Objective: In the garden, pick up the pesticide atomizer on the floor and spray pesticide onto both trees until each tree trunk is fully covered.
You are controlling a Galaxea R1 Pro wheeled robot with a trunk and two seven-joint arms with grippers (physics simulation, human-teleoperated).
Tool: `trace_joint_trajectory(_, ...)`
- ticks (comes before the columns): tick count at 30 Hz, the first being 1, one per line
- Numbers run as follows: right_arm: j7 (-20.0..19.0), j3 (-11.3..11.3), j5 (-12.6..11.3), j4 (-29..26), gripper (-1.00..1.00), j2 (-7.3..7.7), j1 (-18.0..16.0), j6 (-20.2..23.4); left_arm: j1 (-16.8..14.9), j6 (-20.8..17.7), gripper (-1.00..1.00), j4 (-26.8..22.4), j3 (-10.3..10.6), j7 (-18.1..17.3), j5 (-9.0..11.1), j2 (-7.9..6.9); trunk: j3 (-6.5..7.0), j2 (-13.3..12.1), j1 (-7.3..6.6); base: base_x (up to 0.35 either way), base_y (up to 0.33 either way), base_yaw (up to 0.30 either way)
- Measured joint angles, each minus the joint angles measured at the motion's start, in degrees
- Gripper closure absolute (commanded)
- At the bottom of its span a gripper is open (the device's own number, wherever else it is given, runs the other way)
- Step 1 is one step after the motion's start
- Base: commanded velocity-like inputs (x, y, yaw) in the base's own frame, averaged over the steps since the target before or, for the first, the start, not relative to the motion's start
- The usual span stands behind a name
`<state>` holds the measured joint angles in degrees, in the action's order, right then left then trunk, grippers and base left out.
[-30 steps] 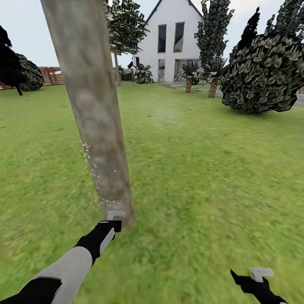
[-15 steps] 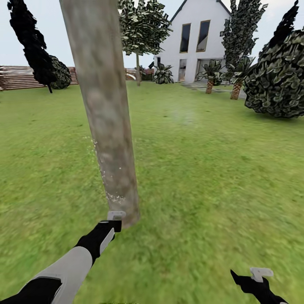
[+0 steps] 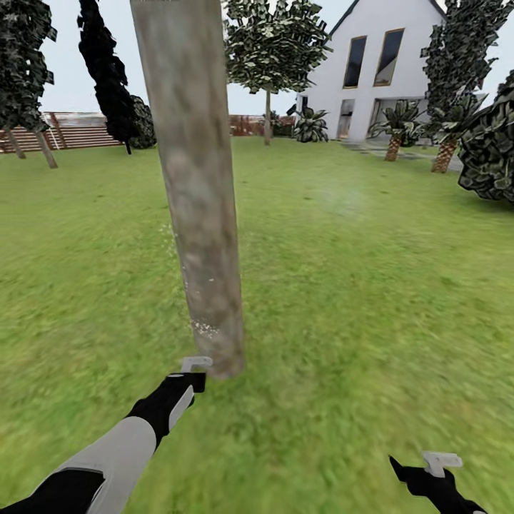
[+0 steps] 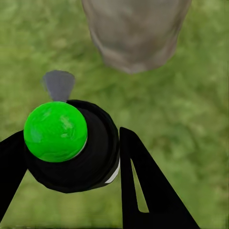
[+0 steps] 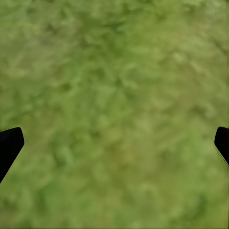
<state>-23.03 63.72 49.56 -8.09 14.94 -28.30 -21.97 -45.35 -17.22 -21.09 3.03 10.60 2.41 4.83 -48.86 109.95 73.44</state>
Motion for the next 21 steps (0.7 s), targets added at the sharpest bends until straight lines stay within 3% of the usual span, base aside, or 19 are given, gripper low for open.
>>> trace_joint_trajectory(9,0.0,0.0,-0.01,0.0,-1.0,0.0,0.0,0.0,0.01,0.08,1.0,0.0,-0.05,-0.03,0.09,-0.09,0.0,0.0,0.0,0.003,-0.08,0.272)
trace_joint_trajectory(15,0.0,0.03,-0.07,0.0,-1.0,0.0,0.0,0.0,0.02,0.09,1.0,0.0,-0.05,-0.01,0.08,-0.09,0.0,0.0,0.0,0.014,-0.252,0.044)
trace_joint_trajectory(21,0.0,0.09,-0.07,-0.06,-1.0,0.0,0.0,-0.02,0.01,0.09,1.0,0.0,-0.05,0.01,0.07,-0.08,0.0,0.0,0.0,0.0,-0.226,0.206)
